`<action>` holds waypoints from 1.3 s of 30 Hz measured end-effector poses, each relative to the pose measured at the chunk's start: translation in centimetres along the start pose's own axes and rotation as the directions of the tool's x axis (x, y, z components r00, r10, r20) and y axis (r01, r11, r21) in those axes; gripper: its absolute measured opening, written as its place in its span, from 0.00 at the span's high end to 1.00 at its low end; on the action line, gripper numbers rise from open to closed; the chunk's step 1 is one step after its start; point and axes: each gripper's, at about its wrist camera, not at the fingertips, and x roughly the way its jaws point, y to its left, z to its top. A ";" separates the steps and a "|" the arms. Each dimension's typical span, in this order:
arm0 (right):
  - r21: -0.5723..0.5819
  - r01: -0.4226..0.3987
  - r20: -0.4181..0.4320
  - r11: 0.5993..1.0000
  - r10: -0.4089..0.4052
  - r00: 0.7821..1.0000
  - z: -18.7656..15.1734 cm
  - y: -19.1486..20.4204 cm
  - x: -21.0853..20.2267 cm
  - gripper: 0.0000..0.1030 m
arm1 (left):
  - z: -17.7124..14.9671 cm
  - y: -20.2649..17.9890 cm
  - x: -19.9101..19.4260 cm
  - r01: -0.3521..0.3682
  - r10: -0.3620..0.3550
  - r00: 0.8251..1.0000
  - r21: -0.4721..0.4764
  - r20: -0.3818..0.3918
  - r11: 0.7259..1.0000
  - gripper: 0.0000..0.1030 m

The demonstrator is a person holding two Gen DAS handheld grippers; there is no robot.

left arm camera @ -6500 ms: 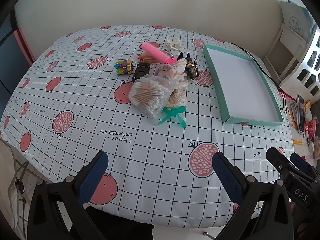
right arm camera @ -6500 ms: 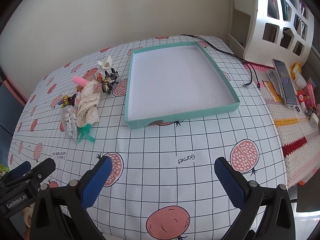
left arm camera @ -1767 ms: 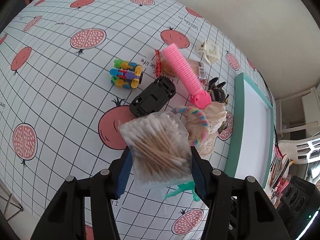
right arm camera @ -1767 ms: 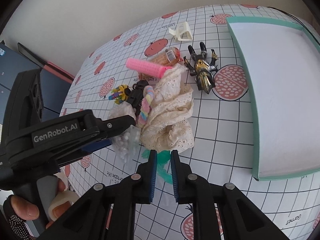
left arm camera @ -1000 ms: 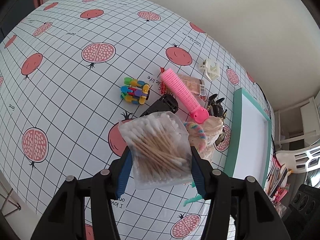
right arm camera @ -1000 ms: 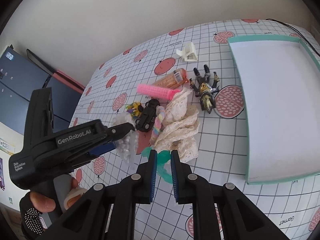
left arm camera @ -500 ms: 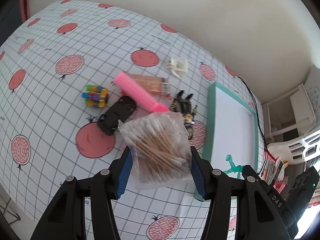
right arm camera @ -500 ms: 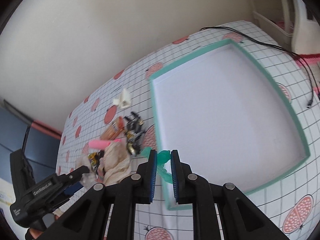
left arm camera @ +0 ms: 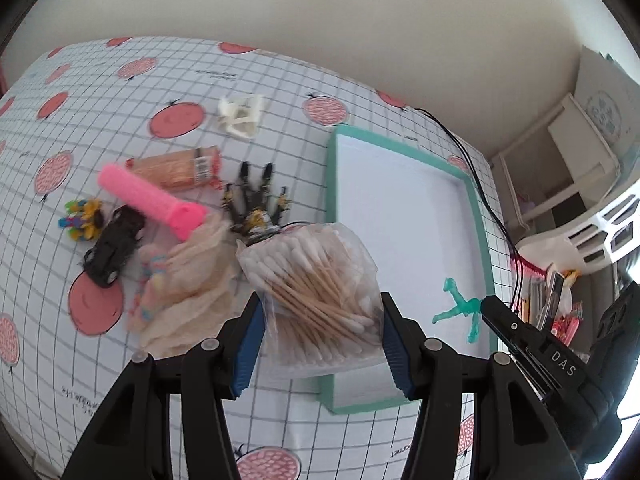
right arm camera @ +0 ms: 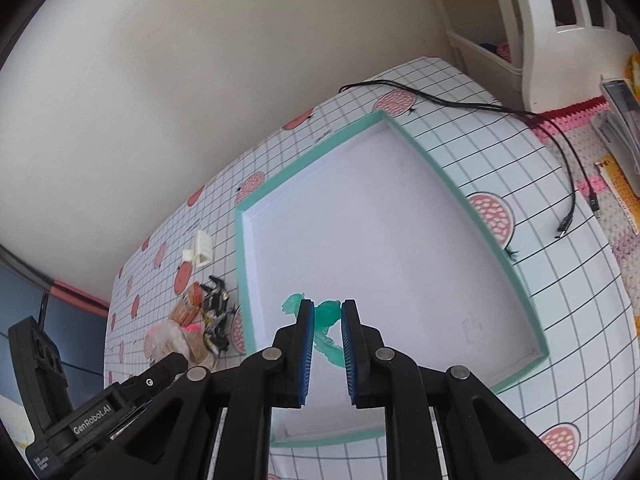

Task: Organize objects
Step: 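Carry the swab bag with the left gripper while the right carries the green figure into the tray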

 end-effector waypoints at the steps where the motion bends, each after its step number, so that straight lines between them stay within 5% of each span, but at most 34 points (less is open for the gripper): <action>1: 0.004 0.009 0.011 1.000 -0.009 1.000 0.3 -0.2 0.0 0.86 | 0.5 -0.6 0.4 -0.004 0.004 1.000 0.017 0.000 1.000 0.45; 20: 0.102 0.013 0.124 0.995 -0.026 0.992 6.8 -2.5 3.1 0.86 | 8.0 -7.8 6.2 0.014 -0.015 1.000 0.168 0.007 0.986 0.45; 39: 0.079 0.047 0.134 0.996 -0.057 0.989 8.6 -2.7 8.3 0.86 | 9.2 -8.1 11.4 -0.049 0.054 0.998 0.260 -0.015 0.964 0.45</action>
